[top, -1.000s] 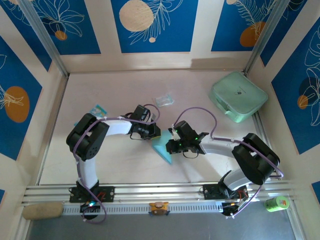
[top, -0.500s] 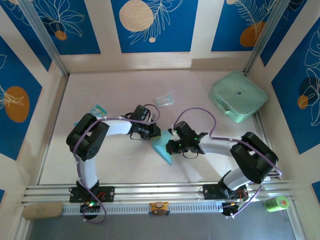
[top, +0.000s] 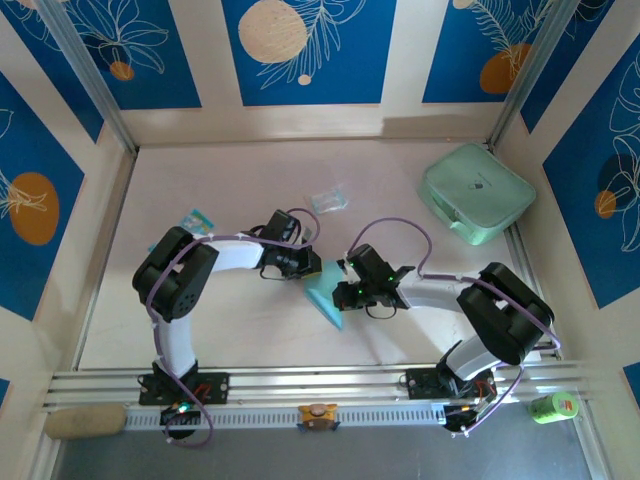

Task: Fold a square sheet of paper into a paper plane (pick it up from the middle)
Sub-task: Third fold the triangle at the center of the table.

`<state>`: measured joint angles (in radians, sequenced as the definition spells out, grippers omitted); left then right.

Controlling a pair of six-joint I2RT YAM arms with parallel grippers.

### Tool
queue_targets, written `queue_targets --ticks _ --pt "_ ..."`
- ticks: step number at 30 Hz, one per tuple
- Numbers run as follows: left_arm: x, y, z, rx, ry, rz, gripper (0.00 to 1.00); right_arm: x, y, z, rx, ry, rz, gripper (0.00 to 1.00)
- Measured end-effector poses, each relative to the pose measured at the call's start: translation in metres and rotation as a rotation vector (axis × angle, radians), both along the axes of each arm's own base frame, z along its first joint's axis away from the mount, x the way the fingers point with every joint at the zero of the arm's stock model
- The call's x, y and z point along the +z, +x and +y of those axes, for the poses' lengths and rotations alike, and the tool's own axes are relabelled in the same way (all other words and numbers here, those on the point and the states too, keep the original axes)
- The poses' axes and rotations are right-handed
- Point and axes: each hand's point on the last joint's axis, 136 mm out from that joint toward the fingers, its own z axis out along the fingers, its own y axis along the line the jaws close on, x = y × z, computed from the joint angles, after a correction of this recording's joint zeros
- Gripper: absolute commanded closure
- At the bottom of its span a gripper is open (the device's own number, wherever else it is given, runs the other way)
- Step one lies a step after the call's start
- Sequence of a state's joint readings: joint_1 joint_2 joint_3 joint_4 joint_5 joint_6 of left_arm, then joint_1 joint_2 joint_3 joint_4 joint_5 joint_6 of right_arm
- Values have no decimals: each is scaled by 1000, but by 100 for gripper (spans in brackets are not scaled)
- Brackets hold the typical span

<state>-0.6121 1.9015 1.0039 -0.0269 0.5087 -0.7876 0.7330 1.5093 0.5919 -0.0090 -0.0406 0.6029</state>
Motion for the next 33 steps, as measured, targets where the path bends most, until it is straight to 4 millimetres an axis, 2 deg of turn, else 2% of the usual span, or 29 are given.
queue_targets --ticks 16,23,26,29,31,33 --pt "0 1 0 0 -3 -5 84 -1 0 2 5 6 4 97" --pt "2 1 -2 -6 -4 -10 80 -1 0 2 5 7 2 97" --pt "4 2 -2 -11 6 -12 73 -1 0 4 9 11 2 96" --pt "10 3 1 -14 21 -30 69 -1 0 4 7 12 4 97" --pt "18 3 3 -9 23 -47 72 -1 1 5 4 13 6 97" --pt "35 5 3 -4 5 -83 77 -1 2 6 -1 14 11 97"
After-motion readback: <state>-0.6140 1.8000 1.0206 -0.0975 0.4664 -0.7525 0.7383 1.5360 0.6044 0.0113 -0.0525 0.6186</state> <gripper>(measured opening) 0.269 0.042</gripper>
